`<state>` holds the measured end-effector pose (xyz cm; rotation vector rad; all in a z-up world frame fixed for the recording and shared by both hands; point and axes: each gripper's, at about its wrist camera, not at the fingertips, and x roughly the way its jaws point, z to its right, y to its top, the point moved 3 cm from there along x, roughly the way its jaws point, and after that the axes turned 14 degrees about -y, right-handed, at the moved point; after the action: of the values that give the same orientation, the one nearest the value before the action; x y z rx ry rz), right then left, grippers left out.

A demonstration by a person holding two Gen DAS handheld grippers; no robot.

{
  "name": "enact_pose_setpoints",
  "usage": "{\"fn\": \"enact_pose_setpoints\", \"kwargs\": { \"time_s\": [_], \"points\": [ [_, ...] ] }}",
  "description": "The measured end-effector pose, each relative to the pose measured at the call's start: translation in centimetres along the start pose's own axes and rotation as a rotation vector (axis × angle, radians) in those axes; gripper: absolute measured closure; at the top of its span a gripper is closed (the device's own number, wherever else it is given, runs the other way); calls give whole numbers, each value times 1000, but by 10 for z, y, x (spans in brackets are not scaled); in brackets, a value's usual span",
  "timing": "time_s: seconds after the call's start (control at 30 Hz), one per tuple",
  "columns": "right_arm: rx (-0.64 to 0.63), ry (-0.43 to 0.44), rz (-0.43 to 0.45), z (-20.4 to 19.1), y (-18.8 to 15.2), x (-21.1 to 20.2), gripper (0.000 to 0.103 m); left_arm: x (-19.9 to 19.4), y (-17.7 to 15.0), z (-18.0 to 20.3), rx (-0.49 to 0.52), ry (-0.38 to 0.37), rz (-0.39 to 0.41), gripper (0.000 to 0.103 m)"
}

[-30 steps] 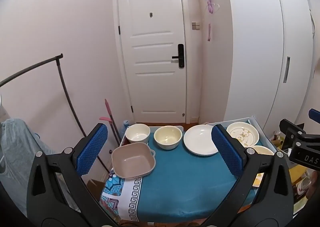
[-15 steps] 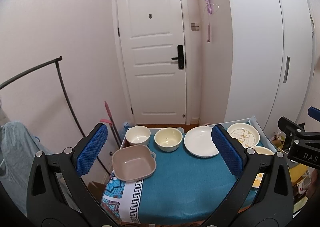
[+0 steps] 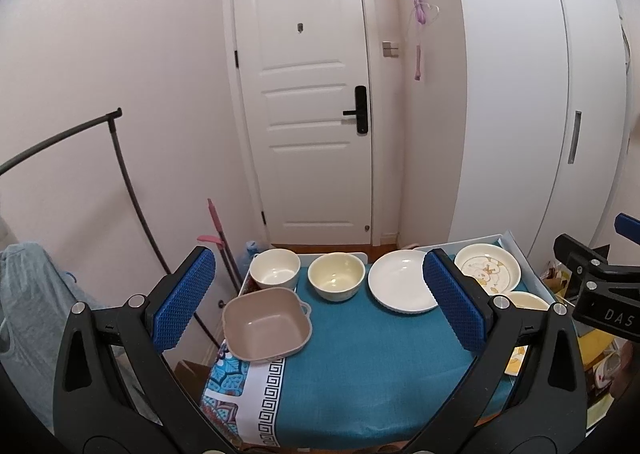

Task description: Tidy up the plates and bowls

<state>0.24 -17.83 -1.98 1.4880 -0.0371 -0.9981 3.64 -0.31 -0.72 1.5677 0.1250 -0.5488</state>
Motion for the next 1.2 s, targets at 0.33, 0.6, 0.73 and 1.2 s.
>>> {"fn": "enact_pose_setpoints", "kwargs": {
  "time_s": [0.33, 0.6, 0.73, 1.2],
  "points": [
    [-6, -3, 1, -3, 1, 4, 0, 2, 0, -2, 1, -2, 2, 0],
    [-11, -4, 4, -7, 1, 3, 0, 3, 0, -2, 0, 2, 6, 0],
    [-14, -6, 7, -8, 2, 3, 0, 5, 0, -2, -6, -2, 7, 0],
    [-15, -4, 15, -10, 8, 4, 0, 7, 1, -3, -1, 5, 15, 0]
  ]
}}
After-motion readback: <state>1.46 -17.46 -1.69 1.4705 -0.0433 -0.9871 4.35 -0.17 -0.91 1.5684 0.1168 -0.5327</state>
